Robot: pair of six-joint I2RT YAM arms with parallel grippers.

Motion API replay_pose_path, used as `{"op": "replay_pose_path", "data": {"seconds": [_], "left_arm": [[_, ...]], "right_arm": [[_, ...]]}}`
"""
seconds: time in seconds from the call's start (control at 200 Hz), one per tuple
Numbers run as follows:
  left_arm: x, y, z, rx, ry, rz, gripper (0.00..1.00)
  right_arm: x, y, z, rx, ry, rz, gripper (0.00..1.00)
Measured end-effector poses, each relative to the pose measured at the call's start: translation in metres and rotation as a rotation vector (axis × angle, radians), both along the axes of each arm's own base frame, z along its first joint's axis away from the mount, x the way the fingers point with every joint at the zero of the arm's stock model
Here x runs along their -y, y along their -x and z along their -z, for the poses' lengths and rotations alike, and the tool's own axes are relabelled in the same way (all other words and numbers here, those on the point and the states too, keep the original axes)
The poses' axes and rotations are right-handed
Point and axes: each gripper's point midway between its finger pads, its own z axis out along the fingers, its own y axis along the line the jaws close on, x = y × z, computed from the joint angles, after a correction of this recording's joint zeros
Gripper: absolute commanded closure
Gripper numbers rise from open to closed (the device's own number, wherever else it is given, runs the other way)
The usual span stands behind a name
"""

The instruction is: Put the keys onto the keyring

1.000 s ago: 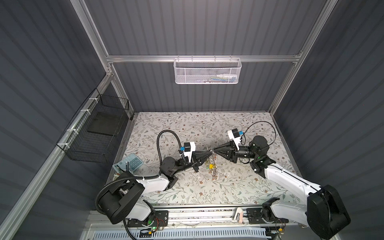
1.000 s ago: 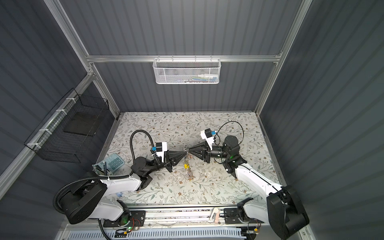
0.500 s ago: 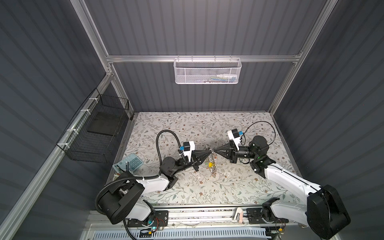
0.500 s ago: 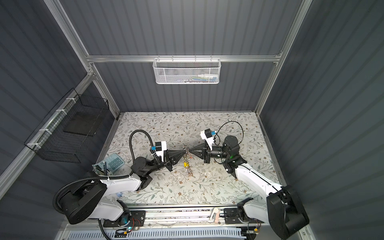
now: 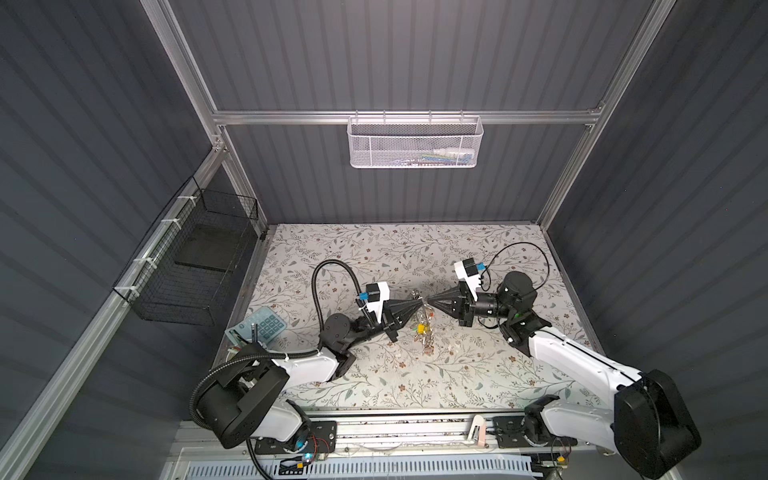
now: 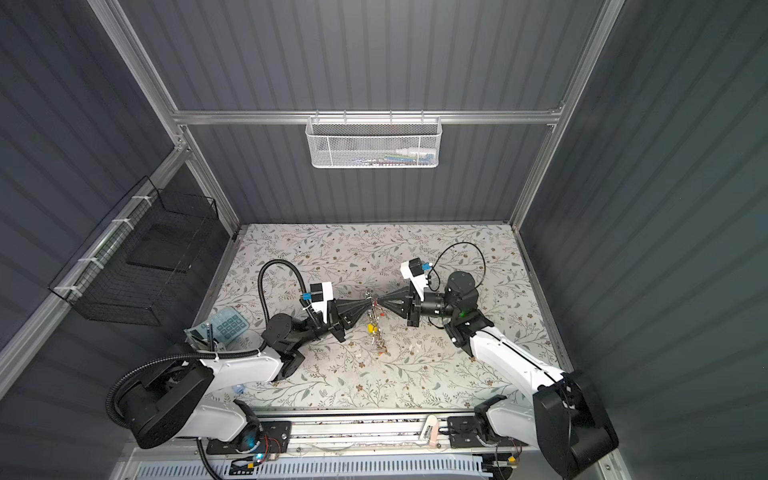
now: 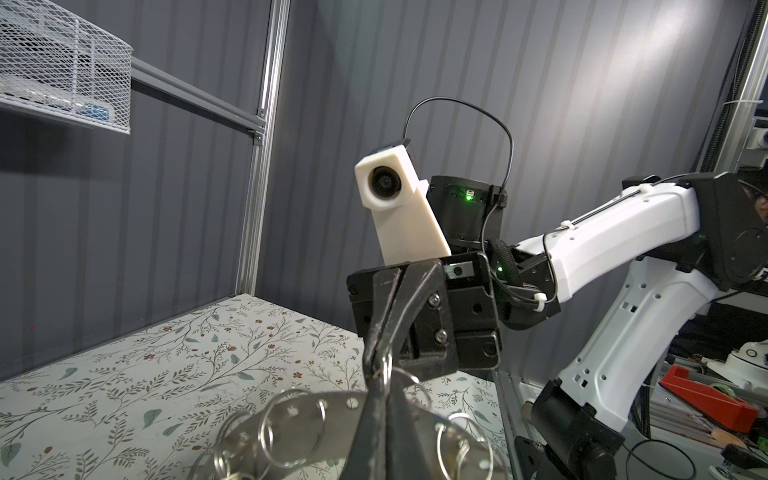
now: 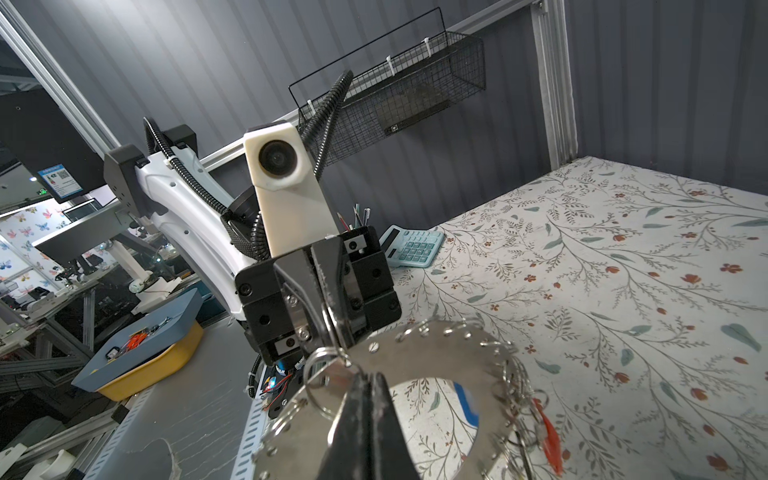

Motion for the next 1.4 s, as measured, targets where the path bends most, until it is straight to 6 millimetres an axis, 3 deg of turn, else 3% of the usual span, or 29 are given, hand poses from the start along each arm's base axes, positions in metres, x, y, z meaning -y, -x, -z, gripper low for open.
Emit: {"op": "replay_pose_path", "data": {"seconds": [0.4,0.63,0.946,1.151,1.401], "left_arm": [[0.000,-0.001,0.001,-0.006,-0.004,-0.005,1.00],[0.000,-0.001,-0.002,0.002,0.005,-0.006,1.00],[0.000,-0.001,-0.002,0.002,0.005,-0.006,1.00],[0.000,-0.001,-0.002,0.001,0.005,-0.007,1.00],[0.003,-0.005,0.008,-0.018,-0.013,-0.007,1.00]], "right_arm": [[-0.011,0.001,0.014,0.008,0.062,0.001,1.00],[-0.017,0.003,0.034,-0.036,0.123,-0.004,1.00],[-0.012,-0.011,0.044,-0.045,0.177,0.093,1.00],[0.009,-0.036,0.038,-0.032,0.214,0.276,0.74],[0.057,-0.058,0.014,0.002,0.173,0.543,0.57]]}}
